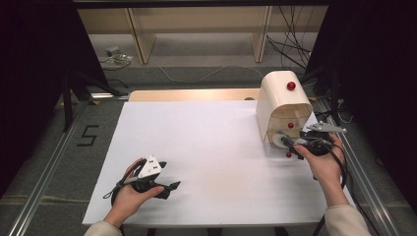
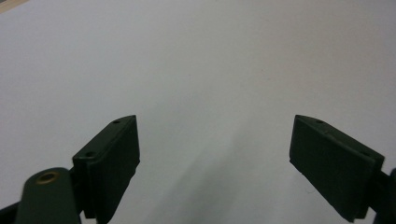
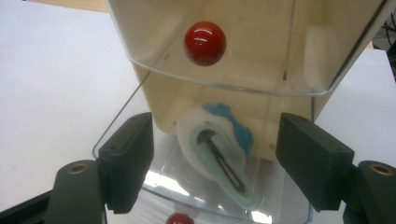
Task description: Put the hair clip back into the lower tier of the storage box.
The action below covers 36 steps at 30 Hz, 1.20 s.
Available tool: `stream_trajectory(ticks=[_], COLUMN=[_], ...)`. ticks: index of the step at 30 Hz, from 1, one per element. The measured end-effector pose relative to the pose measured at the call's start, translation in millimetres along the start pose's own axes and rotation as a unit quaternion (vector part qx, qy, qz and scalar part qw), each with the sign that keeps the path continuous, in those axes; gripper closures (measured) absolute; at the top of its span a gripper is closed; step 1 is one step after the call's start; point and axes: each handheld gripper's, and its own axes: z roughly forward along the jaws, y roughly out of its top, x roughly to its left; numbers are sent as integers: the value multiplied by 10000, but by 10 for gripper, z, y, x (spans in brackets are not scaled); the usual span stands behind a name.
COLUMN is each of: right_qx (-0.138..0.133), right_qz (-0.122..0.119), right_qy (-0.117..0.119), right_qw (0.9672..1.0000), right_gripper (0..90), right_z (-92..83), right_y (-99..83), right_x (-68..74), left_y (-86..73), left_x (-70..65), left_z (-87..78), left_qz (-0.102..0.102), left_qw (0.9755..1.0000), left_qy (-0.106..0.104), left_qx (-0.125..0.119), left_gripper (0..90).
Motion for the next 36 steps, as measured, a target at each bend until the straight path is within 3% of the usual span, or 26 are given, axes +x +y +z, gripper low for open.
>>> stream_trajectory(ticks=[15,36], right_qx=[-128,-330], right_qz=[-241,-432], right_qy=[31,299], right_qw=[9996,9981], right_gripper=[282,286], right_z=[-175,-307], right_y=[-30,-101], right_x=[105,230], left_y=[-4,-1], left_x=[-1,-4], left_z=[-7,-9], left_qz=[-46,-88], left_qw=[10000,9999], left_qy=[14,19], left_qx=[-9,-51], left_gripper=[162,161])
